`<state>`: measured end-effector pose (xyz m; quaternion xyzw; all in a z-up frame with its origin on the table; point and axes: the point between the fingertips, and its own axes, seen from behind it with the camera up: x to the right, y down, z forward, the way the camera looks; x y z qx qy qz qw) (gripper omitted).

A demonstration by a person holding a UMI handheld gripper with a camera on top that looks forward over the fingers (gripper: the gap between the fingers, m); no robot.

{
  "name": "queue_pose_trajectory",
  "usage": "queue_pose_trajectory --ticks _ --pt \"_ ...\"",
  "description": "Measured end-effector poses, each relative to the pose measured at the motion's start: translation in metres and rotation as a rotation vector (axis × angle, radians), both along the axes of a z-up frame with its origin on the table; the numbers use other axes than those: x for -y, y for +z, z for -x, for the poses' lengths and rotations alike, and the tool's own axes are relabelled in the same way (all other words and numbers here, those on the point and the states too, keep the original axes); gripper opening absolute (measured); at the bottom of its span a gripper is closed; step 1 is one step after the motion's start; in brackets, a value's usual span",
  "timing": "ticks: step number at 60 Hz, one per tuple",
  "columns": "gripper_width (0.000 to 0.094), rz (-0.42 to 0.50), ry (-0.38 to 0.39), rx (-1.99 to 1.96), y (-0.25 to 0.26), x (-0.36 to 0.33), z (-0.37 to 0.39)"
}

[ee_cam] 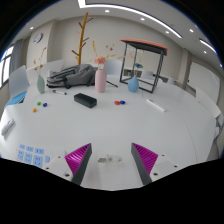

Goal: Unplug charger

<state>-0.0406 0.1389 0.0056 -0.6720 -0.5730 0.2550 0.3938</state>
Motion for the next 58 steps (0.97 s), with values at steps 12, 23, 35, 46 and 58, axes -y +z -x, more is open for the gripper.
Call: queue_pose_trajectory --ticks 12,23,35,46,58 --pt "0.0848 -0.001 0.033 -0.071 0.102 0.036 -0.073" --pt "0.0848 -0.009 0.054 -0.092 0.208 0.091 -0.204" --pt "0.0851 -0.017 0.028 -0.068 0.256 0.136 -0.350" --pt "0.0848 -0.048 0.028 -0.033 0.255 0.164 -0.444" --pt "0.0849 -0.023 0.013 0.001 0.239 0.178 -0.484"
